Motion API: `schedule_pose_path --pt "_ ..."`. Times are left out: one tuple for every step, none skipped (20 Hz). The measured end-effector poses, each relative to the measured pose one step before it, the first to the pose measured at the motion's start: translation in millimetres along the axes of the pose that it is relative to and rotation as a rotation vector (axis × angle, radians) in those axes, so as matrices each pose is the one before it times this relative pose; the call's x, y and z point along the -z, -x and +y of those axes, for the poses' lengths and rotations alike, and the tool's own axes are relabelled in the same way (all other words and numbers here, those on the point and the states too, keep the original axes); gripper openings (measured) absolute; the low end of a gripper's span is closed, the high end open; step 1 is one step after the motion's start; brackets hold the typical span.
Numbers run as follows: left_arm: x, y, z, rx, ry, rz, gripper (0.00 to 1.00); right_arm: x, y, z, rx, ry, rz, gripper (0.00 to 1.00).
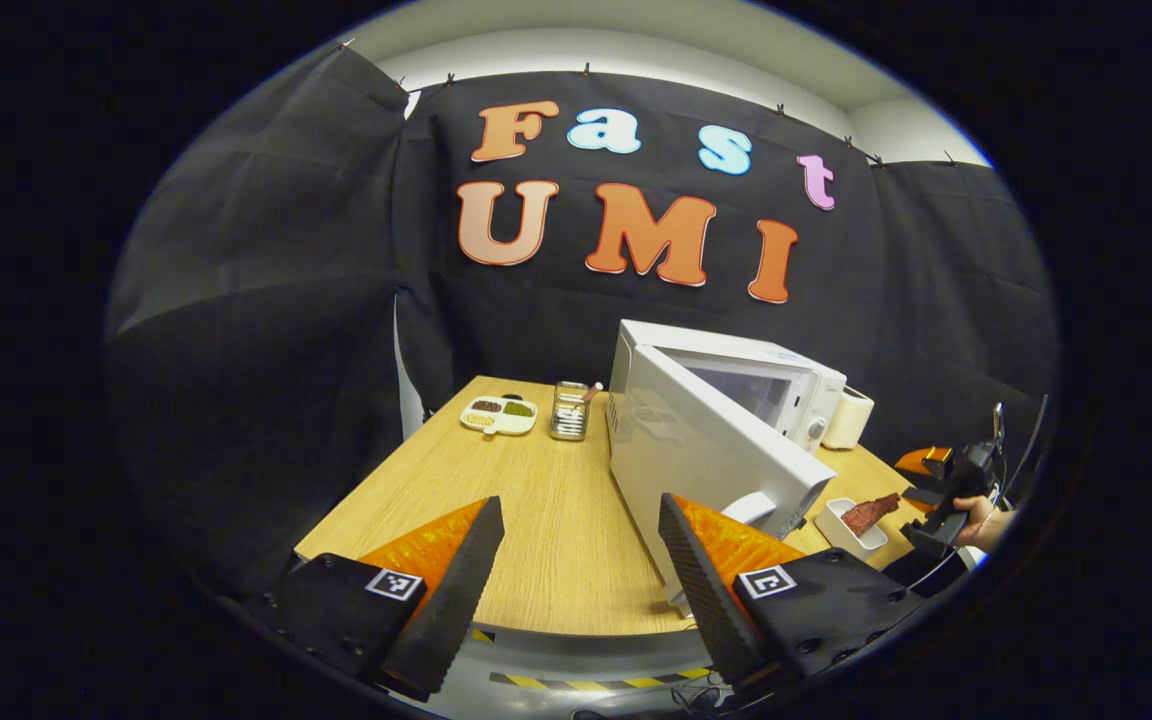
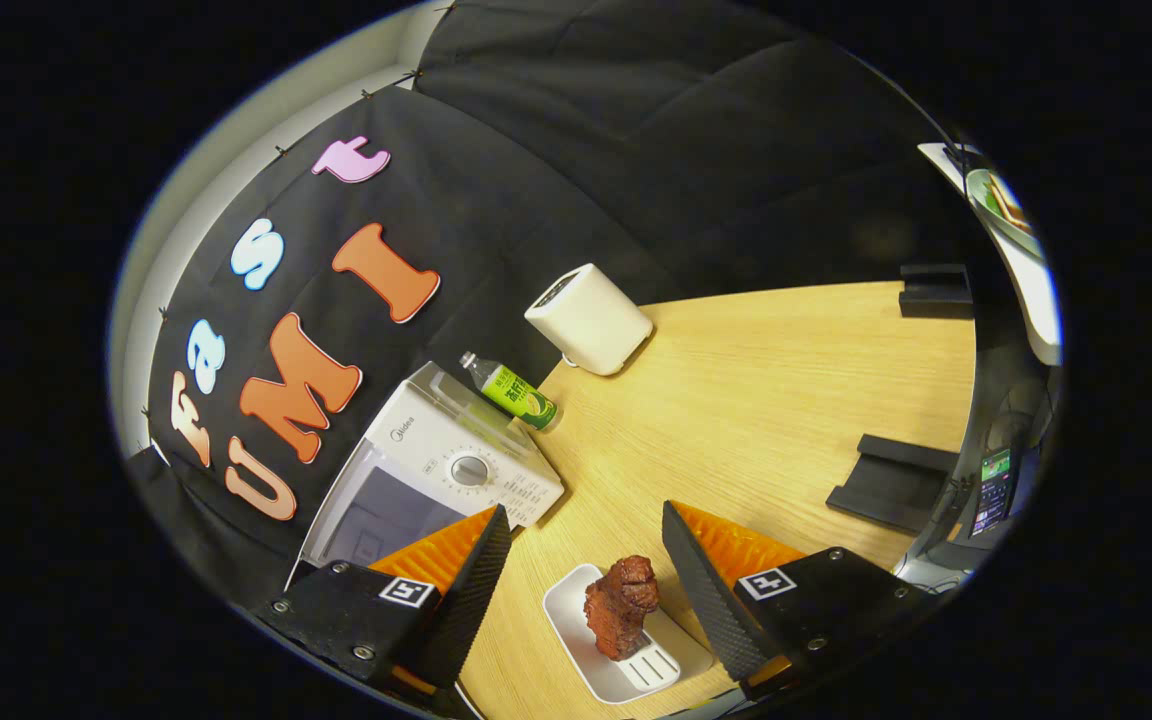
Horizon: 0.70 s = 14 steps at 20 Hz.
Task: Open the microwave oven with the left hand, put the food in, and close the microwave oven.
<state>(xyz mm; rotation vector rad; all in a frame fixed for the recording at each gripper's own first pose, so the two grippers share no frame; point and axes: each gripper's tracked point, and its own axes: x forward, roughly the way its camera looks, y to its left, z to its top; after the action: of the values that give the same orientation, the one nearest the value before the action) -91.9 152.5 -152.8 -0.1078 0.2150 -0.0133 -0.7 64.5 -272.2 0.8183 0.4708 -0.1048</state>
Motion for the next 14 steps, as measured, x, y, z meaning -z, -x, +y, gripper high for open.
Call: schedule_pose_path --pt "-7.60 -2.77 0.98 -0.00333 -0.00659 -0.01570 0.99 5.39 -2.05 -1.92 0.00218 -0.01381 0.01121 0.95" --pt "-4.89 -2.31 2.56 -0.01050 -0.01010 -0.00853 0.96 4.17 -1.37 -2.65 0.00448 -0.01847 0.01105 0.94" --pt "-0.48 -2.82 1.97 -0.00560 -0.01142 -0.00386 0.98 3.05 -1.58 -1.85 0.00061 -0.02332 0.01469 0.94" --pt "-0.88 -2.39 -0.62 0.00108 -0.00910 0.00154 0.96 6.25 1.34 -1.52 -0.00357 -0.02488 0.01904 0.94" --pt "0.64 -1.26 -2.03 0.00148 -0.00640 0.00228 0.99 3.06 0.27 0.45 -0.00795 -0.01937 0.01397 0.93" --pt "-0.12 0.17 -0.91 -0.00006 -0.00202 0.00119 0.96 3.73 -2.58 -2.94 0.00439 -0.00996 0.01210 0.91" --pt "-1.65 -0.49 -0.74 0.00099 0.00185 0.00084 0.99 2.46 -2.46 -1.26 0.00162 -0.00246 0.00690 0.87" --pt "-0.81 0.54 -0.34 -0.00028 0.00383 0.00009 0.99 2.10 -1.05 -1.09 0.00732 -0.00213 0.01198 0.82" --pt "0.59 -0.10 -0.55 -0.00081 0.00382 0.00154 0.99 2.68 -1.74 1.40 -0.00332 -0.00464 0.01902 0.74" --pt "0.90 0.52 -0.36 -0.00140 0.00686 0.00318 0.99 2.62 1.57 0.68 0.00282 -0.00232 0.01934 0.69" --pt "0.84 1.08 0.07 -0.00376 0.00830 0.00362 0.99 0.25 -1.24 -1.57 0.01340 0.00625 0.01011 0.59" --pt "0.22 0.71 1.72 -0.00714 0.00837 0.00246 0.99 -0.24 -0.89 -2.49 0.00884 0.00778 0.00781 0.55" --pt "2.05 0.64 1.12 -0.00660 0.00789 0.00151 0.99 -0.44 -0.09 -0.68 0.00323 0.00320 0.00634 0.47" --pt "1.22 0.94 1.11 -0.00776 0.00626 0.00382 0.99 -0.44 1.20 -0.73 0.00329 -0.00088 0.01047 0.45"
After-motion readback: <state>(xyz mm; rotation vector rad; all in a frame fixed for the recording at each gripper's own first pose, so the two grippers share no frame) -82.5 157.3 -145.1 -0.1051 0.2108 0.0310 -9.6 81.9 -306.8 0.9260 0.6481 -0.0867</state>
